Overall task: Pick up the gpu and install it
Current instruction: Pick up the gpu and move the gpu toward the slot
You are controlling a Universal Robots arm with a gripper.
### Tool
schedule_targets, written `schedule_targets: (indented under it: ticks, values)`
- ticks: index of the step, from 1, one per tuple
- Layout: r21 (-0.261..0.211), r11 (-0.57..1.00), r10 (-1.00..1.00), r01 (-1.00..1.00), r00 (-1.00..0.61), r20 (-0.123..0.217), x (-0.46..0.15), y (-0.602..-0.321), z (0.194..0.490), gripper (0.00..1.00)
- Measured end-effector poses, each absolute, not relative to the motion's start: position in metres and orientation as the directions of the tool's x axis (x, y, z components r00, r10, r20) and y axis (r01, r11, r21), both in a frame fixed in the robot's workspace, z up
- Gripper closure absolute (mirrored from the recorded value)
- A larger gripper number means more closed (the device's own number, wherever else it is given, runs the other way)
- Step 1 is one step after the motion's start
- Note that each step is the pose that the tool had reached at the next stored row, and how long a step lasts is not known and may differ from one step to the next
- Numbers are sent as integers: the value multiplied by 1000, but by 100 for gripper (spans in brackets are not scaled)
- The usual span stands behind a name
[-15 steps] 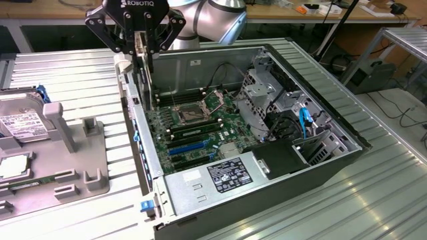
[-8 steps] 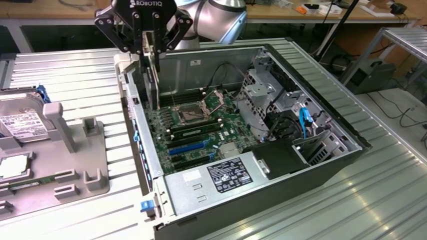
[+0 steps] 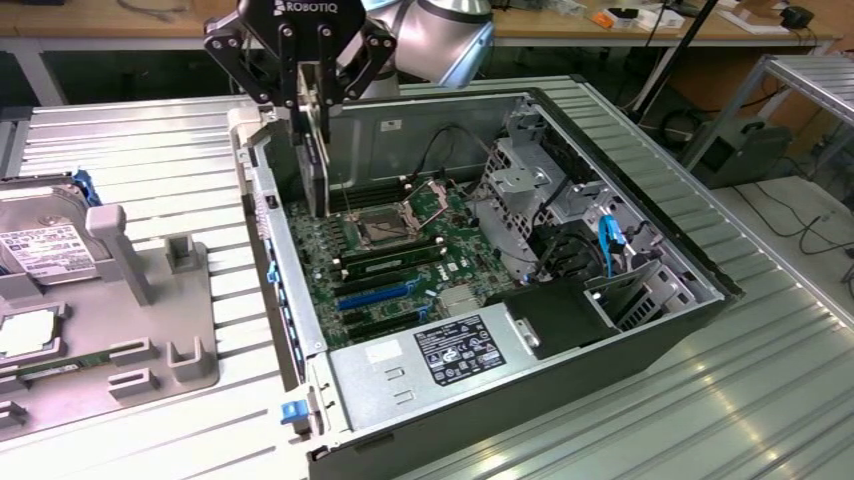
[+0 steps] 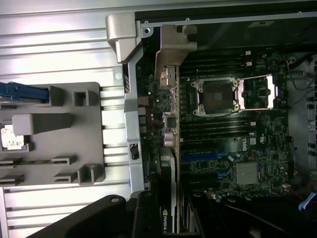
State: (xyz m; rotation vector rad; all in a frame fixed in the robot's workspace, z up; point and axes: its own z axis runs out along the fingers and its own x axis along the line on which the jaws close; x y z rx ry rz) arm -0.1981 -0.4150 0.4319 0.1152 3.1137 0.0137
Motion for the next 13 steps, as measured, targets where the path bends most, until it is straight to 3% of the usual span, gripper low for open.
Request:
schedule_targets:
  ticks: [13]
  values:
    - [10,997,74,74,-997,-25,-183,-415,432,73]
